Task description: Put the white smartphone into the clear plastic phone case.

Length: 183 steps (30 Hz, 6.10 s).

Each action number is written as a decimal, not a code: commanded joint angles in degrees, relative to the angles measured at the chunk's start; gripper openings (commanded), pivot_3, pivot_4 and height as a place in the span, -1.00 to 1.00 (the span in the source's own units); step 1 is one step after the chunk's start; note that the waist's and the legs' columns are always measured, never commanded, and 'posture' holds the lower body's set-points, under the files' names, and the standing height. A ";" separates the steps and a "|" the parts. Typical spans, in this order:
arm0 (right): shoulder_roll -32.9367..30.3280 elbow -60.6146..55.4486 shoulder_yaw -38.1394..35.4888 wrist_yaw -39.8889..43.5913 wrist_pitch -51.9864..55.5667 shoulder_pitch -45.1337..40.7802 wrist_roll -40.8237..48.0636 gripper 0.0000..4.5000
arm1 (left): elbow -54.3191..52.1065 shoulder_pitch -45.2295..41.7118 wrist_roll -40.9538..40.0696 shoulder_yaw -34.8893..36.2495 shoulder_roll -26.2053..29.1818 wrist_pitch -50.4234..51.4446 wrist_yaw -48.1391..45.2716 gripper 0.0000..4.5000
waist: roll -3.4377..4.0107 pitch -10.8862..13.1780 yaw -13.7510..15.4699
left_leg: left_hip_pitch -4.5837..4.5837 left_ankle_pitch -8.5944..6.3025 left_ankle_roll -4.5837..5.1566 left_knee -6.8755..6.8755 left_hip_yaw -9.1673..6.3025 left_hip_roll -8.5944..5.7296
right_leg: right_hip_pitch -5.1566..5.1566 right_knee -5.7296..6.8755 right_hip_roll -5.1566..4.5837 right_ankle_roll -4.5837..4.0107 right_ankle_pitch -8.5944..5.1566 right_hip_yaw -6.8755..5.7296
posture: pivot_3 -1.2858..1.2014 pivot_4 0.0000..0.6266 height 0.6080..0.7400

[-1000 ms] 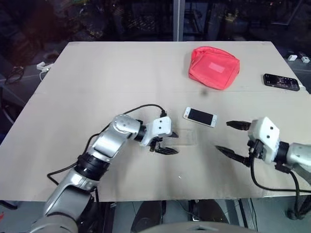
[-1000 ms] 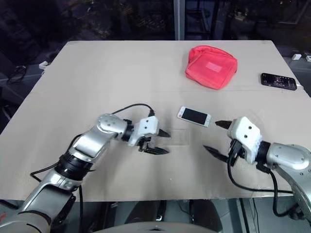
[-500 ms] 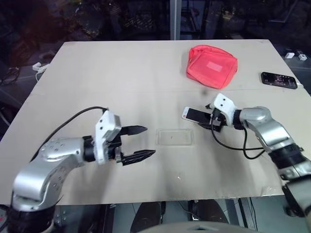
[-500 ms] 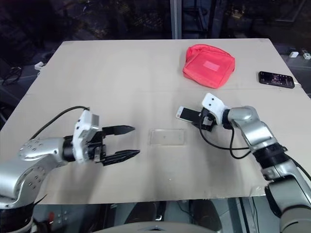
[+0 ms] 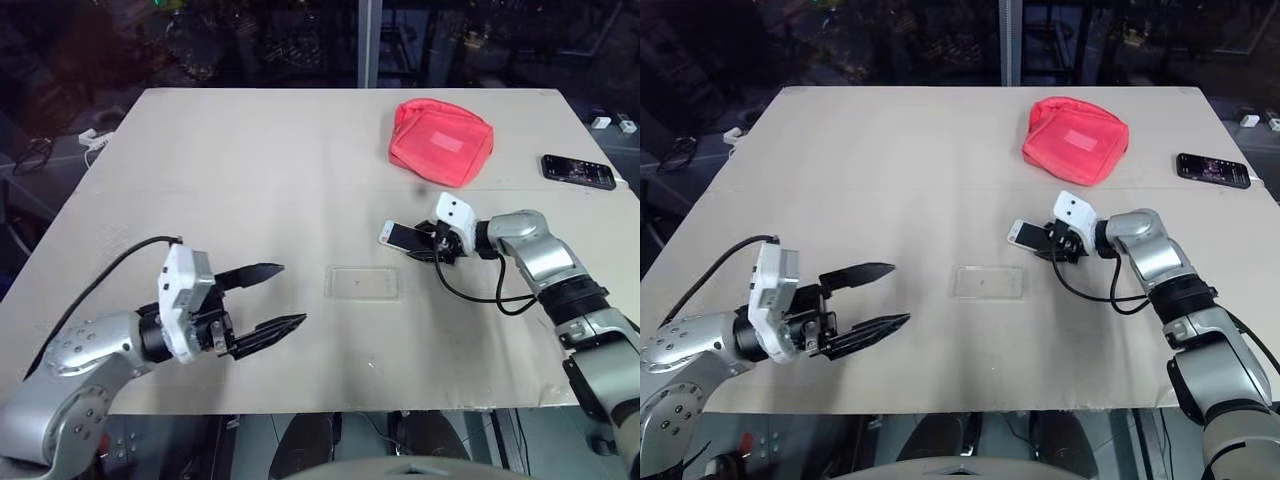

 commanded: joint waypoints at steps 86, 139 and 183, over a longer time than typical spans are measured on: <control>-12.91 -63.44 -3.09 -13.19 49.91 19.02 4.54 -1.00 | 33.73 -17.48 27.65 -29.22 -3.01 -20.49 1.44 -0.98 | 0.15 0.07 -0.19 | -1.00 0.05 -0.04 -0.07 -0.04 -0.05 | -1.05 0.06 0.00 0.03 0.04 -0.02 | 0.03 -0.52 1.00; -11.40 -54.73 7.76 -6.47 38.81 11.20 2.20 -1.00 | 30.54 -19.37 29.33 -30.83 -8.95 -16.24 2.69 -0.98 | 0.16 -0.24 1.13 | -0.29 0.01 0.02 -0.02 -0.19 -0.08 | -0.21 -0.08 -0.07 0.04 0.03 -0.16 | 0.03 -0.52 1.00; 0.65 -32.59 -3.02 -2.76 23.89 15.20 7.98 -1.00 | 27.90 -20.35 28.06 -29.06 -9.74 -10.08 9.27 -0.98 | 0.19 -0.18 -0.19 | -0.25 0.04 -0.05 -0.13 -0.17 -0.05 | -0.22 -0.07 -0.04 0.03 0.03 -0.11 | 0.03 -0.52 1.00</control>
